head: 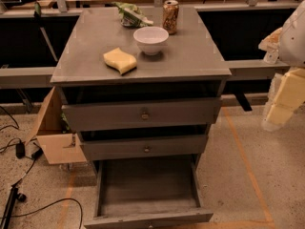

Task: Place sponge into bottom drawer

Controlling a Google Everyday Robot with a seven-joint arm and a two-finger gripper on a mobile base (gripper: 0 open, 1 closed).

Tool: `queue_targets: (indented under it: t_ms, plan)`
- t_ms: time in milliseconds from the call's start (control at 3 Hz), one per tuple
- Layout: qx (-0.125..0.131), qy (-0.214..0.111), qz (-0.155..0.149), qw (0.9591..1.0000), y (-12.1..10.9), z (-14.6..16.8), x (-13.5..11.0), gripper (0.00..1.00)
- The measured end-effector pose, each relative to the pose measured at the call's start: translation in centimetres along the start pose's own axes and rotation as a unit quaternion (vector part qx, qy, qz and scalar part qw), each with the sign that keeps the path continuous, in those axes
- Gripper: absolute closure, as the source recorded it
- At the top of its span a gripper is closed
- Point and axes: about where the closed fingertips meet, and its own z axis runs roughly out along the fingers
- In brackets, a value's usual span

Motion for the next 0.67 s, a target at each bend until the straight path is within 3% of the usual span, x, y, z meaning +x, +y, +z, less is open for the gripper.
queue_targets:
  t_ms: [333,667]
  plan:
    - [0.005,-0.003,0.003,1.0000,0.0,0.0,-0.2,0.00]
    - [-0.013,-0.051,0.031,0.9981,-0.1,3.6,-1.8,0.00]
